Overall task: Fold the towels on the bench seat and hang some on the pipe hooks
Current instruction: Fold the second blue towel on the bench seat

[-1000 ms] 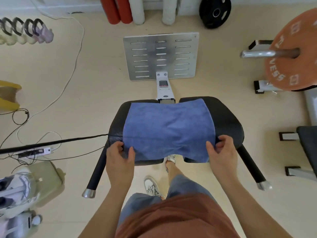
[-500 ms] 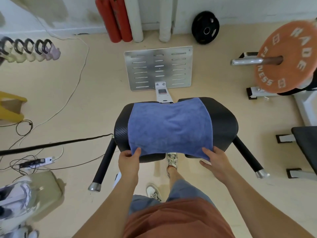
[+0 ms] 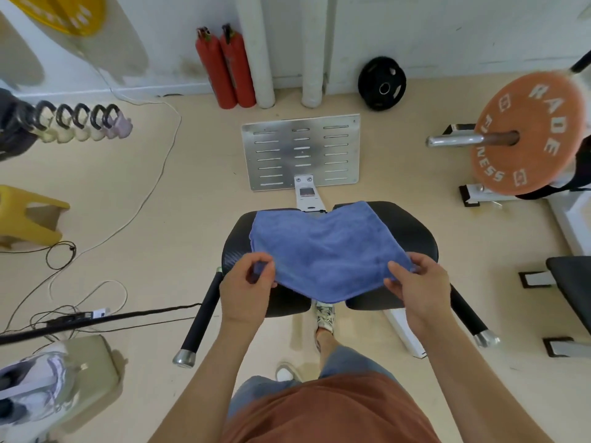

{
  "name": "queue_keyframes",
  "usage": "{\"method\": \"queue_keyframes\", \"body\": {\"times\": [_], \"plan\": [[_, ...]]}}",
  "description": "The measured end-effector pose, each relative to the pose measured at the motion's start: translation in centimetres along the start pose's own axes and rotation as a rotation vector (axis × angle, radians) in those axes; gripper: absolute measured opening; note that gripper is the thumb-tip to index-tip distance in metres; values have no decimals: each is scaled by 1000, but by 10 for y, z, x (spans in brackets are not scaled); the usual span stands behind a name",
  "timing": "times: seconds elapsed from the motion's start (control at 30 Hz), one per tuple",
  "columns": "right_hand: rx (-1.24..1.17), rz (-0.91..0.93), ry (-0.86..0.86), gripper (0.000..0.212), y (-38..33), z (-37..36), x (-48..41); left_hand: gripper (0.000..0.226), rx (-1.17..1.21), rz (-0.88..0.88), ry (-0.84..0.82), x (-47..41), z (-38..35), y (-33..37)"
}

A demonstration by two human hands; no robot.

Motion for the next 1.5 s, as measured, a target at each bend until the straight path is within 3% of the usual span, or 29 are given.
{"method": "queue_keyframes", "body": {"times": [0.13, 0.27, 0.4, 0.6, 0.8, 0.93, 1.1, 1.37, 1.5], "plan": [[234, 343, -120, 26, -83, -51, 42, 38, -136, -219, -401, -24, -38, 73], [411, 512, -285, 23, -117, -95, 78, 28, -323, -493, -545, -34, -49, 135], [393, 582, -356, 21, -140, -100, 95, 20, -407, -666, -398, -47, -31, 170], [379, 668, -464, 29, -169, -106, 117, 18, -24, -429, -293, -61, -15, 183], [464, 710, -541, 20, -185, -113, 123, 35, -9, -444, -274, -65, -9, 206], [509, 794, -529, 20, -203, -115, 130, 23, -89, -452, -317, -69, -12, 214], [988, 1093, -432, 24, -212, -119, 145, 32, -103, -509, -169, -80, 13, 225], [1601, 1108, -337, 30, -211, -107, 132, 31, -101, -534, -73, -88, 33, 229], [1698, 1117, -387, 26, -219, -108, 138, 32, -67, -501, 18, -96, 43, 223]]}}
Point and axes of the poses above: each hand's wrist, its own x-axis away from the middle knuckle, its own z-axis out of the back of the hand, y = z × x, the point moved 10 cm from there along -x, towards the middle knuckle, and after that the axes turned 12 degrees about -z, right-handed, at the moved point
